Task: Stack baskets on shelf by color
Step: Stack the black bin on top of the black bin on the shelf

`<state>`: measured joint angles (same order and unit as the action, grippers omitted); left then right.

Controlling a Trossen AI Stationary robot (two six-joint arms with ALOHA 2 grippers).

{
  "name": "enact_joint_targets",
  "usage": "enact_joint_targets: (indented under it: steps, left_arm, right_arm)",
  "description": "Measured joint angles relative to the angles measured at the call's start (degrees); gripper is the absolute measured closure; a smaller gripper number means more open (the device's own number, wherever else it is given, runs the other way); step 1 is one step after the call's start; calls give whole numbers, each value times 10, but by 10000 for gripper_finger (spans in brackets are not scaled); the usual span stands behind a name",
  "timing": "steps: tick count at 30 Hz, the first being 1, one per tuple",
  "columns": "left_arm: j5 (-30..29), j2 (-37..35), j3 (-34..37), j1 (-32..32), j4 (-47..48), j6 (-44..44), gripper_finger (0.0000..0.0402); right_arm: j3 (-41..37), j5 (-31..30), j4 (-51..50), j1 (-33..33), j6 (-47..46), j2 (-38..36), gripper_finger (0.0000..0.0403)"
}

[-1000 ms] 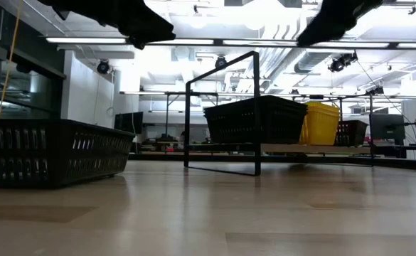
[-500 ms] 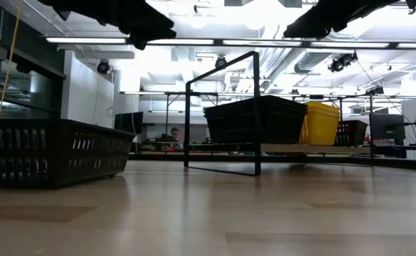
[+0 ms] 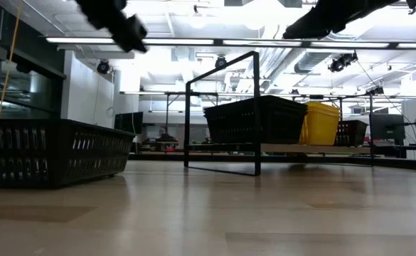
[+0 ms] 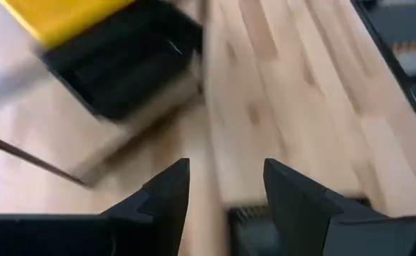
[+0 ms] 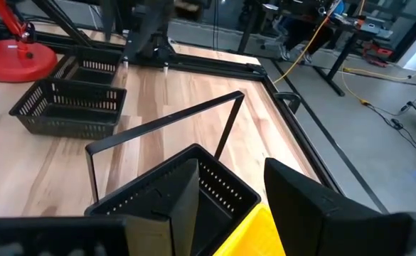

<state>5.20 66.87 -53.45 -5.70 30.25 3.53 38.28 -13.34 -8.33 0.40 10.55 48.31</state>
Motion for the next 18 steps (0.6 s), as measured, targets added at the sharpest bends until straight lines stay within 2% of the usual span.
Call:
enact_joint_targets:
  steps: [6,11,18]
  left_arm:
    - [-34,25,33,36,54,-54,234]
    - [-42,67,62,45,46,-64,234]
    - [-44,143,62,42,28,-50,234]
  right_arm:
    - [0,-2,-2,0,0,0,253]
    - [0,-4,-5,0,0,0,253]
    - [0,-4,-17,0,-2,0,253]
